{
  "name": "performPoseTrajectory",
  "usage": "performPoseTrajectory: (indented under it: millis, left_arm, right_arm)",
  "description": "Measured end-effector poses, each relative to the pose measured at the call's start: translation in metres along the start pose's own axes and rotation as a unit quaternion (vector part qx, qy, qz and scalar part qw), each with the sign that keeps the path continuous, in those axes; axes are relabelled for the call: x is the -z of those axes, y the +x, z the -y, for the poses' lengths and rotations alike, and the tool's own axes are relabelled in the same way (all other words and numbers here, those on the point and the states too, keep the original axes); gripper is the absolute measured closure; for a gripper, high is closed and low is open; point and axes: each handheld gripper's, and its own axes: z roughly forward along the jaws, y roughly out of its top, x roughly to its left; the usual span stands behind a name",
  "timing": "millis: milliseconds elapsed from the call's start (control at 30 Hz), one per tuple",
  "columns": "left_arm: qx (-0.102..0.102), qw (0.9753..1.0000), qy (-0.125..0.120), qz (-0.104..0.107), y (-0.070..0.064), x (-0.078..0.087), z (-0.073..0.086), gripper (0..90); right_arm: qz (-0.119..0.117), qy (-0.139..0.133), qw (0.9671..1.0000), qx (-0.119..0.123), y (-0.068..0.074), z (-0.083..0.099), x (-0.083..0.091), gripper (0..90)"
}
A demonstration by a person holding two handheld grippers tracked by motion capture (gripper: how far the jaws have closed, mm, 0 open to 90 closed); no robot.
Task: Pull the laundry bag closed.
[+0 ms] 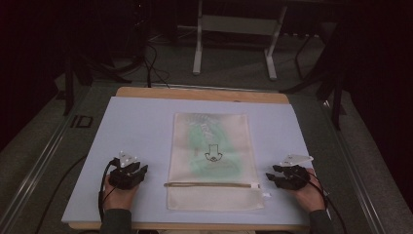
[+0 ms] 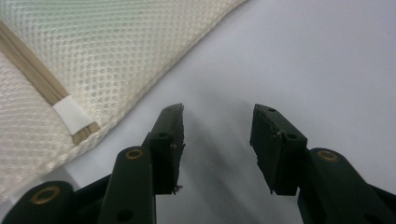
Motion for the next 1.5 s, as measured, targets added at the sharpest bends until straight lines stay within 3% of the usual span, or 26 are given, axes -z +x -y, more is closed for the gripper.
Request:
performPoseTrajectory:
  millis: [367, 833, 1500]
  left_arm:
    - [-0.016, 0.9997, 0.011, 0.016, -0.003, -0.003, -0.001, 64.9]
    - [-0.024, 0.9995, 0.004, 0.022, -0.005, -0.001, -0.001, 64.9]
    - [-0.035, 0.9991, 0.008, 0.022, -0.009, -0.002, -0.001, 63.1]
  right_arm:
    - [-0.021, 0.02, 0.9992, 0.026, 0.008, -0.006, -0.001, 54.9]
    - [-0.043, 0.044, 0.9973, 0.04, 0.01, -0.015, 0.002, 55.1]
    - [-0.076, 0.053, 0.9914, 0.093, 0.037, -0.042, 0.003, 53.6]
